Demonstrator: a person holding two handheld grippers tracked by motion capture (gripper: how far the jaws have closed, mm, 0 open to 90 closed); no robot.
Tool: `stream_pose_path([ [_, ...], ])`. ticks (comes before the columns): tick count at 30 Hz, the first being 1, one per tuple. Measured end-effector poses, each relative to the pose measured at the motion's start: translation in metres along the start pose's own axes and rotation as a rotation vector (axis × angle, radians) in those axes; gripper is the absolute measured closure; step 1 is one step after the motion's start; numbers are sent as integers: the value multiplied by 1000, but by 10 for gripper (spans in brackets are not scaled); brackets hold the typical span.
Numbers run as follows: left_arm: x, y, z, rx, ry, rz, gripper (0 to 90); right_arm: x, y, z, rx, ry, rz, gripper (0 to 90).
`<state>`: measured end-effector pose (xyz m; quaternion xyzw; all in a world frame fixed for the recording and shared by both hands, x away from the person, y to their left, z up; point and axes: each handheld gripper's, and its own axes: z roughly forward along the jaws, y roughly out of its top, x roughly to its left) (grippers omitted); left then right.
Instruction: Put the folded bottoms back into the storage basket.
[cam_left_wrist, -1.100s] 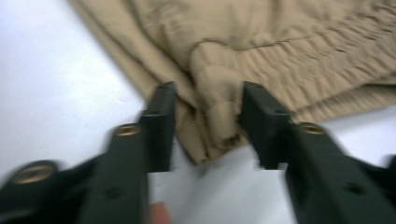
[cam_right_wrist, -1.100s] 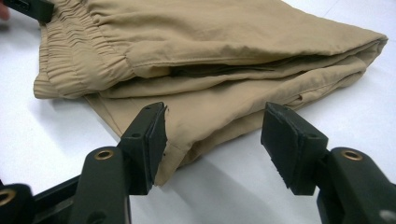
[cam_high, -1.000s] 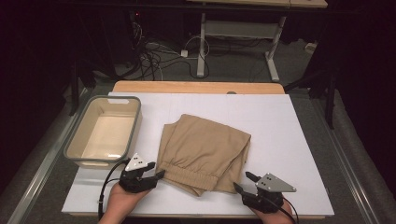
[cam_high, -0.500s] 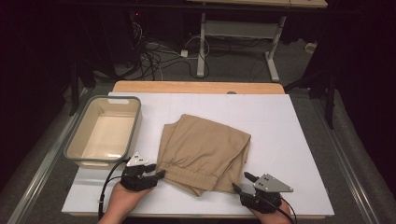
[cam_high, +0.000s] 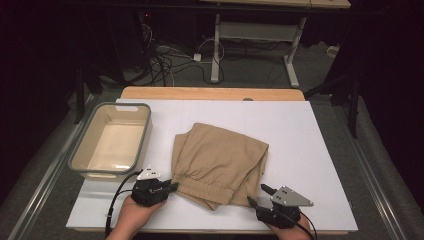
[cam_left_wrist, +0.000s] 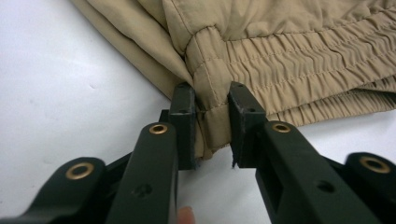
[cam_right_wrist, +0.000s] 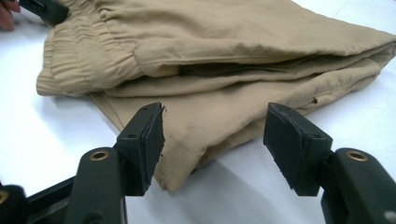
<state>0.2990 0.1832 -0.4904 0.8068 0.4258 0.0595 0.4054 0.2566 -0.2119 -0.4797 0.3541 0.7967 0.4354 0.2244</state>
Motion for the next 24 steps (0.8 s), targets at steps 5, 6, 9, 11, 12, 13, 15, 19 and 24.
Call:
stream_pose_path([
  [5,-3,-1,0,-10,14,33,775,-1,3,-1,-25,6,10,334],
  [6,-4,-1,-1,-13,20,46,775,-1,3,-1,-36,0,5,323],
  [9,-8,-1,-4,-21,50,128,784,-1,4,-2,-63,-12,0,247],
  [11,-8,-2,-5,-18,51,145,784,-1,5,-3,-73,-20,5,206],
  [12,-6,-2,-7,-15,50,157,784,-1,5,-3,-73,-20,5,206],
  [13,-4,-2,-9,-14,54,165,784,-1,5,-4,-77,-24,6,181],
  [15,1,-2,-13,-14,70,174,784,-2,6,-5,-91,-33,11,142],
  [19,6,-7,-16,-23,79,210,782,-5,7,-1,-91,-49,40,5],
  [24,3,-10,-14,-41,106,232,779,-11,13,2,-116,-96,69,5],
])
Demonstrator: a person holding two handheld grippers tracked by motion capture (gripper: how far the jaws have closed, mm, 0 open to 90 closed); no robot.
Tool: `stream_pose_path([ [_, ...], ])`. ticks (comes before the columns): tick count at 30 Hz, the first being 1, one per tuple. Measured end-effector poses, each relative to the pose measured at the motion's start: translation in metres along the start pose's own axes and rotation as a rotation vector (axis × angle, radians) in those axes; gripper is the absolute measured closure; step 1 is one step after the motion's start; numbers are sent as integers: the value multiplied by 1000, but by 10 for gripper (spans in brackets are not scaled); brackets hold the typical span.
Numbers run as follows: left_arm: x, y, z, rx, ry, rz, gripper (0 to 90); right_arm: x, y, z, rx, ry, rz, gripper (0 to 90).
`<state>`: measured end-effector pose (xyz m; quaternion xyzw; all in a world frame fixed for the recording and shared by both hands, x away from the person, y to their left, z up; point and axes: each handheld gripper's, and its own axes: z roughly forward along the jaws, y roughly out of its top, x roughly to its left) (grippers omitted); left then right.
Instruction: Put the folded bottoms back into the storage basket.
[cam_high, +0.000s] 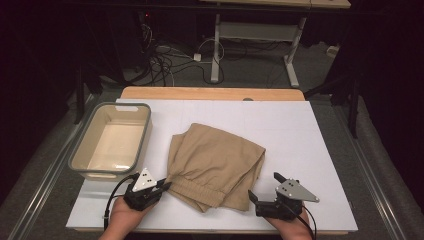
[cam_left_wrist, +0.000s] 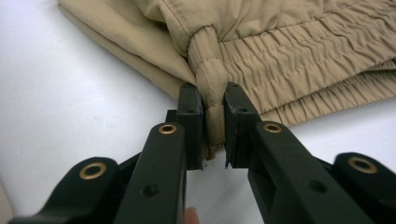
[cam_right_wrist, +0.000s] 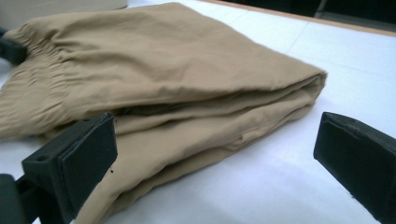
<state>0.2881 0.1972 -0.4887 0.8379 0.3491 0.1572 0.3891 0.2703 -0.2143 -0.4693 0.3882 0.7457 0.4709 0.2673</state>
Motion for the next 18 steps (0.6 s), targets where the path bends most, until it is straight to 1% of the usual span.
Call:
stream_pose_path([
  [4,1,0,1,5,-6,-4,776,-3,4,5,-11,-16,11,5],
  [5,3,0,1,7,-22,-18,776,-7,8,10,-10,-29,25,5],
  [6,3,0,1,7,-22,-18,775,-7,8,10,-10,-29,25,5],
  [10,10,0,1,9,-67,-60,774,-15,17,21,6,-61,38,5],
  [11,10,0,2,10,-70,-65,774,-19,24,28,6,-83,43,8],
  [12,10,0,2,11,-70,-64,774,-19,24,28,6,-83,43,8],
  [13,10,0,2,12,-69,-64,774,-24,29,35,8,-97,52,20],
  [14,10,0,2,12,-69,-63,774,-24,29,35,8,-97,52,20],
  [16,11,0,2,14,-75,-69,774,-29,34,45,18,-107,60,45],
  [17,11,0,2,16,-78,-72,774,-32,35,50,29,-108,68,58],
  [18,11,0,2,16,-80,-75,774,-37,38,60,55,-110,86,84],
])
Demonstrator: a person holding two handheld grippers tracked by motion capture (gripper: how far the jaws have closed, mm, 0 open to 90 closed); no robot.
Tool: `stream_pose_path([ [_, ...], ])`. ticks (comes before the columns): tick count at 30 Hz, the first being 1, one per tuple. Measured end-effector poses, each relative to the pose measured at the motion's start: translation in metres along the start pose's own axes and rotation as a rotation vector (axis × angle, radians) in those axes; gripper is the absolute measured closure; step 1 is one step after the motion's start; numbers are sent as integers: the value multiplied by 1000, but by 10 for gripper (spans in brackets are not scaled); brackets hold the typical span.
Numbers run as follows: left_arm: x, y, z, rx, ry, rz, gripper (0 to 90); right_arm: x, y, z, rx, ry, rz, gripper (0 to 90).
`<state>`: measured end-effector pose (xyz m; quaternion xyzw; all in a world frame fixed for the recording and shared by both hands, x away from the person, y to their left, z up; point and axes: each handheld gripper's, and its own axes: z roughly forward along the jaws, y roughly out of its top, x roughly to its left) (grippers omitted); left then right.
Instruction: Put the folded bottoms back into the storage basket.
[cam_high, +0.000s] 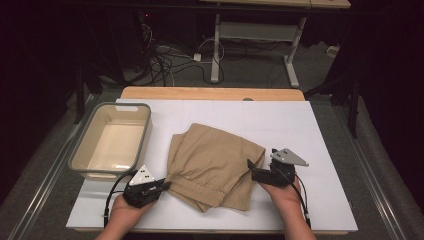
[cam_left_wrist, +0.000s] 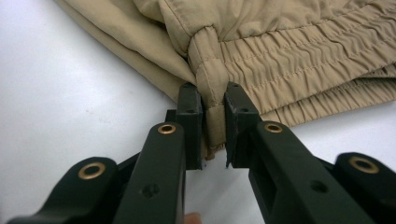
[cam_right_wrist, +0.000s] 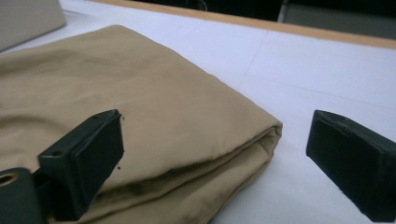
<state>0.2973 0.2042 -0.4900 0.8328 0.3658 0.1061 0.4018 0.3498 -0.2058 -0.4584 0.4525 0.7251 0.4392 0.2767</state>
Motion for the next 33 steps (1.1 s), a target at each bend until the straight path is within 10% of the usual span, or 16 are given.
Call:
stream_pose_path([
  [19,-1,0,0,-1,10,9,772,-39,2,51,190,-22,132,453],
  [33,-3,-1,0,-3,20,18,769,-33,1,55,233,9,62,691],
])
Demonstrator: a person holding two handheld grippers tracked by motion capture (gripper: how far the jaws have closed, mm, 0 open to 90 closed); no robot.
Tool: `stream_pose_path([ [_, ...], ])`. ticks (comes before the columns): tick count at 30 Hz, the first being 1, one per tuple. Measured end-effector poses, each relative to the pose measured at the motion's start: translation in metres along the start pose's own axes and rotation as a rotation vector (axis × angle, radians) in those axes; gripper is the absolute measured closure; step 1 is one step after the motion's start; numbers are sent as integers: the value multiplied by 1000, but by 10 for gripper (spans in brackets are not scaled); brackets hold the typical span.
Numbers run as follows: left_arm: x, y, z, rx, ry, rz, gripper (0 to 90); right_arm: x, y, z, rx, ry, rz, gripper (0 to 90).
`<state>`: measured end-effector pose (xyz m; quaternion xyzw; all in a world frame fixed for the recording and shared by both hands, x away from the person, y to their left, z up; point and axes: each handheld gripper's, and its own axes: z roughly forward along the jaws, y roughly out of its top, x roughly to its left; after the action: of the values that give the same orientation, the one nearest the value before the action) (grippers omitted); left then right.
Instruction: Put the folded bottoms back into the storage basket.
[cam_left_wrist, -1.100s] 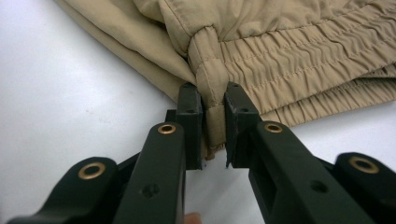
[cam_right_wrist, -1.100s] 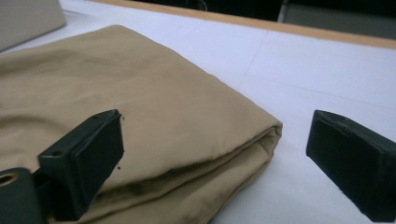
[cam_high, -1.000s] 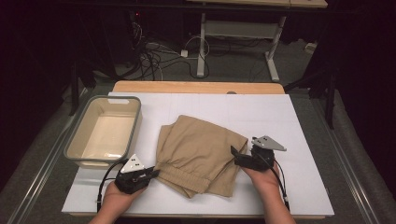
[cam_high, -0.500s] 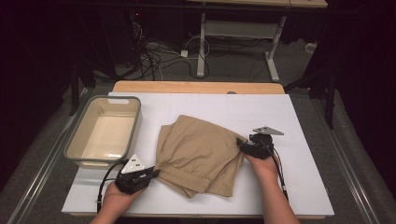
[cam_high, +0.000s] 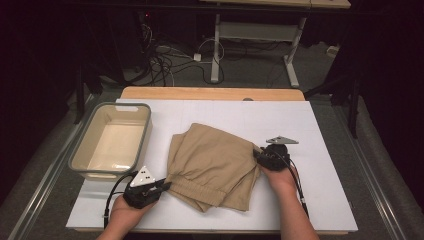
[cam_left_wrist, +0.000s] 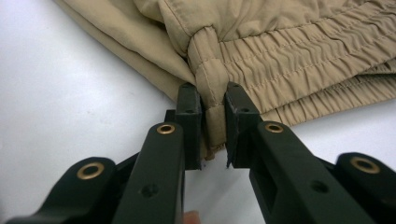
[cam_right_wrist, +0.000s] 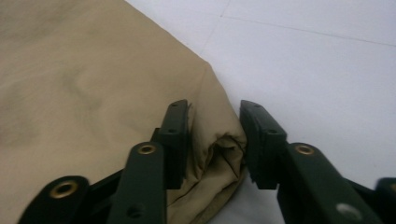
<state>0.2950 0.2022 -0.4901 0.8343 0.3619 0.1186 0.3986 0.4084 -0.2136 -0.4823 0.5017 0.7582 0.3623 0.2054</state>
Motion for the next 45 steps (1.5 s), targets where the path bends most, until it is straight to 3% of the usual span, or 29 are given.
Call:
stream_pose_path([
  [6,0,0,0,0,-1,2,769,6,-1,-1,-1,23,-65,833],
  [14,0,0,0,0,2,5,769,15,-3,-3,-22,13,-153,859],
  [19,-1,3,-1,19,13,5,769,12,-4,-9,-68,24,-148,860],
  [21,-3,9,-2,47,24,12,769,10,-4,-14,-99,22,-150,861],
  [24,-9,21,-3,108,58,56,771,7,-4,-22,-142,26,-147,861],
  [27,-11,36,-2,184,65,51,771,8,-4,-30,-196,28,-149,861],
  [34,-16,70,1,369,81,75,771,7,-5,-33,-218,37,-158,860],
  [37,-17,81,4,440,77,68,771,6,-5,-33,-219,46,-151,859],
  [45,-11,91,17,567,65,47,772,1,-13,-32,-215,65,-128,857],
])
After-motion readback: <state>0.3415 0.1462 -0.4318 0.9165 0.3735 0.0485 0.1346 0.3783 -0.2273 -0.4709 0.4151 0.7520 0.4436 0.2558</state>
